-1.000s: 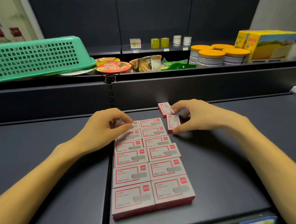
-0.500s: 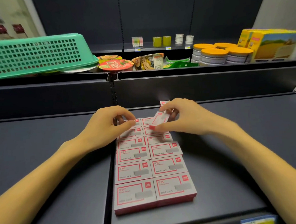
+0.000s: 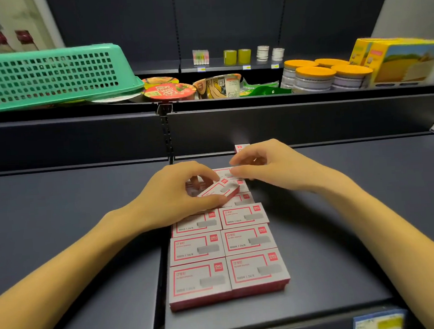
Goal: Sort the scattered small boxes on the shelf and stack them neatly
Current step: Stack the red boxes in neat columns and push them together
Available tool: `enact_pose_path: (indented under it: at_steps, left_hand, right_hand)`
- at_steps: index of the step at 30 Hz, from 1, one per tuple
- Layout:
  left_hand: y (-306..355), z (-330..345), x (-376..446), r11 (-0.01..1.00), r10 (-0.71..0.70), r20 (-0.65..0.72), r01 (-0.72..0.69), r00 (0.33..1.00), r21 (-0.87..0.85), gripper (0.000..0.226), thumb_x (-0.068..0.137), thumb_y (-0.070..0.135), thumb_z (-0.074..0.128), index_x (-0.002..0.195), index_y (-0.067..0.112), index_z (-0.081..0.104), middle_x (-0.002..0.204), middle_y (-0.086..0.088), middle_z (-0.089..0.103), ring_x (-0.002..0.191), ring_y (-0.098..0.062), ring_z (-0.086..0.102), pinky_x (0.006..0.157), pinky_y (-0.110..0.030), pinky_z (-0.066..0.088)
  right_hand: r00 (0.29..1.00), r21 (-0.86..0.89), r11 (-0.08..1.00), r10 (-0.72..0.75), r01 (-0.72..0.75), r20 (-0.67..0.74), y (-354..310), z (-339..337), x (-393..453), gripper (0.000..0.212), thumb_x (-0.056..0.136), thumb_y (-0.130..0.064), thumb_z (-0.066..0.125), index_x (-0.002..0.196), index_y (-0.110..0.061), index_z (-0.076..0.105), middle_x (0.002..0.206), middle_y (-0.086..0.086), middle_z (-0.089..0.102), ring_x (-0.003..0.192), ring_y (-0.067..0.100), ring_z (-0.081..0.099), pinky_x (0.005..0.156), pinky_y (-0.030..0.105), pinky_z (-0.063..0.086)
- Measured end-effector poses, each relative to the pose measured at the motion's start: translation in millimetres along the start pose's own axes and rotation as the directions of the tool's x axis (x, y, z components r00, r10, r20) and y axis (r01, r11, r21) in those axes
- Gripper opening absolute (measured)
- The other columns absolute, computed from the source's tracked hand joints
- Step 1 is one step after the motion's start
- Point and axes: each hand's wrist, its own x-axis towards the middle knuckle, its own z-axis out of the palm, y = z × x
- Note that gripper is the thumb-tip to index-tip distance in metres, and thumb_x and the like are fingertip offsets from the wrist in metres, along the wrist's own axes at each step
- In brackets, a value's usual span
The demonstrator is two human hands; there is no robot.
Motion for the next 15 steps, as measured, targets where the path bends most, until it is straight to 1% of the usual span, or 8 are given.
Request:
enact_pose_path:
  at_steps: [2, 4, 6, 9, 10, 12, 15]
  left_hand:
    - [1, -3, 0, 1.000, -0.007, 0.025, 0.007, 1.000, -0.013, 0.042, 0.080, 0.056, 0.074, 0.117, 0.038, 0.069, 0.112, 0.023, 0.066, 0.101, -0.006, 0.064, 0.084, -0.023, 0.055]
    - [-1, -10, 0, 1.000, -0.006, 0.068, 0.007, 0.998, -0.013, 0.037, 0.083, 0.049, 0.075, 0.118, 0.040, 0.068, 0.112, 0.027, 0.064, 0.104, 0.000, 0.061, 0.084, -0.018, 0.051]
    - [-3, -20, 0, 1.000, -0.014, 0.141, 0.015, 0.990, -0.006, 0.033, 0.085, 0.045, 0.074, 0.117, 0.042, 0.067, 0.113, 0.032, 0.060, 0.107, 0.004, 0.058, 0.084, -0.014, 0.047]
    - [-6, -31, -2, 0.999, -0.026, 0.226, 0.034, 0.974, -0.031, 0.032, 0.085, 0.041, 0.075, 0.115, 0.042, 0.067, 0.116, 0.031, 0.060, 0.111, 0.003, 0.059, 0.089, -0.015, 0.048]
    - [-7, -34, -2, 0.999, -0.025, 0.243, 0.035, 0.970, -0.037, 0.031, 0.085, 0.039, 0.076, 0.115, 0.042, 0.067, 0.117, 0.029, 0.061, 0.112, 0.003, 0.059, 0.091, -0.017, 0.050]
    - [-7, -36, -3, 0.999, -0.025, 0.261, 0.035, 0.965, -0.035, 0.030, 0.086, 0.037, 0.075, 0.114, 0.041, 0.067, 0.117, 0.027, 0.062, 0.110, 0.001, 0.060, 0.094, -0.024, 0.053]
    - [-4, -37, -4, 0.999, -0.021, 0.277, 0.032, 0.961, -0.035, 0.027, 0.087, 0.034, 0.075, 0.112, 0.041, 0.067, 0.115, 0.025, 0.063, 0.107, -0.002, 0.062, 0.095, -0.031, 0.055]
  right_hand:
    - [0.999, -0.007, 1.000, -0.017, 0.017, -0.035, -1, 2, 1, 0.029, 0.091, -0.043, 0.067, 0.114, -0.027, 0.072, 0.105, -0.014, 0.069, 0.092, 0.004, 0.064, 0.073, 0.018, 0.050]
    - [0.995, -0.033, 0.999, -0.014, 0.010, -0.098, 3, 3, 3, 0.029, 0.091, -0.044, 0.067, 0.114, -0.027, 0.071, 0.108, -0.013, 0.067, 0.090, 0.005, 0.062, 0.070, 0.017, 0.047]
    - [0.977, -0.075, 0.997, -0.022, 0.006, -0.211, 11, 3, 7, 0.030, 0.091, -0.044, 0.067, 0.116, -0.027, 0.069, 0.113, -0.011, 0.064, 0.091, 0.007, 0.061, 0.075, 0.021, 0.049]
    - [0.940, -0.104, 0.994, 0.008, -0.046, -0.341, 22, 6, 16, 0.035, 0.093, -0.039, 0.065, 0.125, -0.026, 0.063, 0.126, -0.006, 0.060, 0.096, 0.010, 0.061, 0.082, 0.027, 0.053]
    - [0.934, -0.111, 0.991, 0.032, -0.076, -0.356, 27, 8, 19, 0.039, 0.094, -0.038, 0.065, 0.130, -0.025, 0.060, 0.131, -0.004, 0.059, 0.101, 0.011, 0.061, 0.086, 0.031, 0.054]
    - [0.937, -0.114, 0.986, 0.080, -0.126, -0.341, 35, 11, 26, 0.048, 0.093, -0.041, 0.066, 0.136, -0.024, 0.055, 0.137, -0.002, 0.058, 0.110, 0.015, 0.060, 0.092, 0.037, 0.054]
    - [0.945, -0.156, 0.973, 0.115, -0.169, -0.307, 43, 18, 30, 0.055, 0.089, -0.054, 0.065, 0.134, -0.024, 0.057, 0.133, -0.003, 0.062, 0.113, 0.015, 0.060, 0.091, 0.040, 0.054]
